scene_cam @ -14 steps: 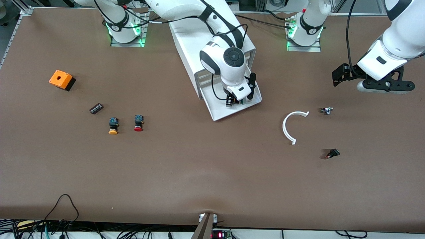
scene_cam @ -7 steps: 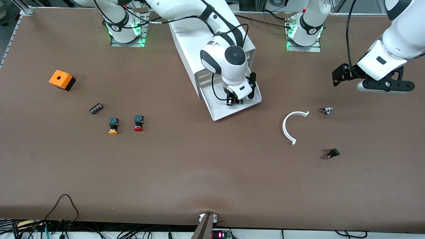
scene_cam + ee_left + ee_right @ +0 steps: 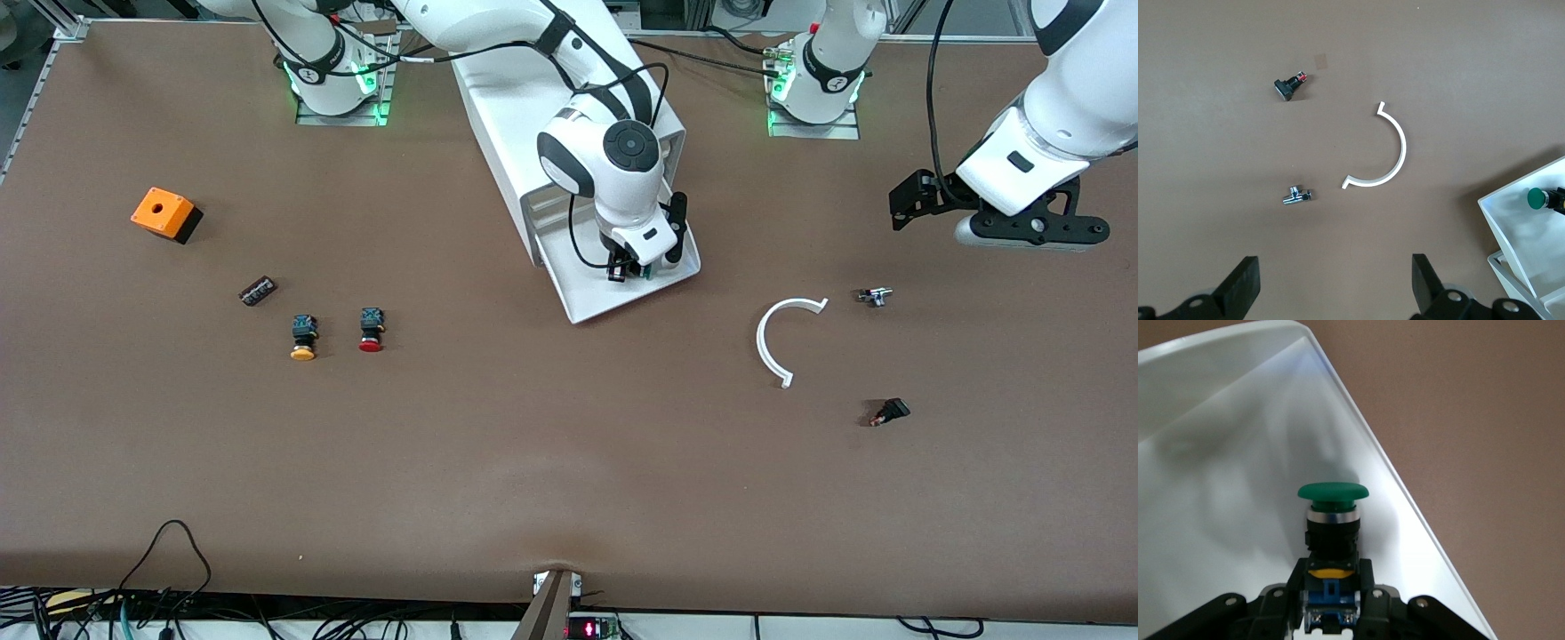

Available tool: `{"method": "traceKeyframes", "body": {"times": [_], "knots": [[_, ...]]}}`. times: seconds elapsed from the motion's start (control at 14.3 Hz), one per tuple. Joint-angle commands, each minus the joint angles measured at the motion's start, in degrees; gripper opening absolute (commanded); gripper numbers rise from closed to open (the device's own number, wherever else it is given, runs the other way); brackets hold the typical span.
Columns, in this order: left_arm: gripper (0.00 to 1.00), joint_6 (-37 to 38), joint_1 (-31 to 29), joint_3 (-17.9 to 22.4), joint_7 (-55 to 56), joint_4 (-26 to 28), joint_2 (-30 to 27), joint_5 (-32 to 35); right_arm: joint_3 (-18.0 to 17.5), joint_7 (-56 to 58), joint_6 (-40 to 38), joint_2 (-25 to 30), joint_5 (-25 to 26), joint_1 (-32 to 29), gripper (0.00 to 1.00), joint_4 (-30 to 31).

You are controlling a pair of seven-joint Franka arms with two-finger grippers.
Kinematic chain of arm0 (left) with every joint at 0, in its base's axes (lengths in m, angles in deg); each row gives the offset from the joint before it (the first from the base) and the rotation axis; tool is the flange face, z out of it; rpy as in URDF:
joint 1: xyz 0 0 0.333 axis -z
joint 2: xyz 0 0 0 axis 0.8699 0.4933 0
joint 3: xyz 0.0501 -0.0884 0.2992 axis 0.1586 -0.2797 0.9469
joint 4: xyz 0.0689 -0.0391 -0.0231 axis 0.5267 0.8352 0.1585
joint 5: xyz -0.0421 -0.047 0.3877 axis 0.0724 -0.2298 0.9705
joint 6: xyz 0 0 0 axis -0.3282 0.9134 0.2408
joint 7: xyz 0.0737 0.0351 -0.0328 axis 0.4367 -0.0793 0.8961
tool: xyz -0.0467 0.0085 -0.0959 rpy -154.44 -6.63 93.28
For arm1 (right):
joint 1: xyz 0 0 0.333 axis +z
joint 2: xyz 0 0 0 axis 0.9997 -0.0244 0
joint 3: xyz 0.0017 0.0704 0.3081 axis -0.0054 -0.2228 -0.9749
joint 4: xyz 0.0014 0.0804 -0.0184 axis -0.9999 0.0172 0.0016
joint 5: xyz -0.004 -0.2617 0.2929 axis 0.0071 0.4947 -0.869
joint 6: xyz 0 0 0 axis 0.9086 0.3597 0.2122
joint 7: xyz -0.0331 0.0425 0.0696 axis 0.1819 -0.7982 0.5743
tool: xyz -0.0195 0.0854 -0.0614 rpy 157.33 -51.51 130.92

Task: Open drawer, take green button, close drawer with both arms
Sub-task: 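Lift the green button out of the drawer with the right gripper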

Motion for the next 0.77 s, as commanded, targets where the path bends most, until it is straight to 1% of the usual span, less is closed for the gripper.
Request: {"method": "traceKeyframes", "body": {"times": [0.0,0.56,0.7], "knots": [[1.0,1.59,0.18,-0.04,0.72,-2.01,0.9,-0.69,0.04,-0.72,-0.06,-0.9,0.17,0.3,0.12,-1.68],[1.0,1.59,0.18,-0.04,0.72,-2.01,0.9,-0.69,0.13,-0.19,-0.85,0.15,0.08,0.3,0.1,-1.94],[1.0,1.59,0.18,-0.04,0.72,-2.01,0.9,-0.69,0.13,-0.19,-0.93,0.59,0.08,0.39,0.08,-1.94]]}}
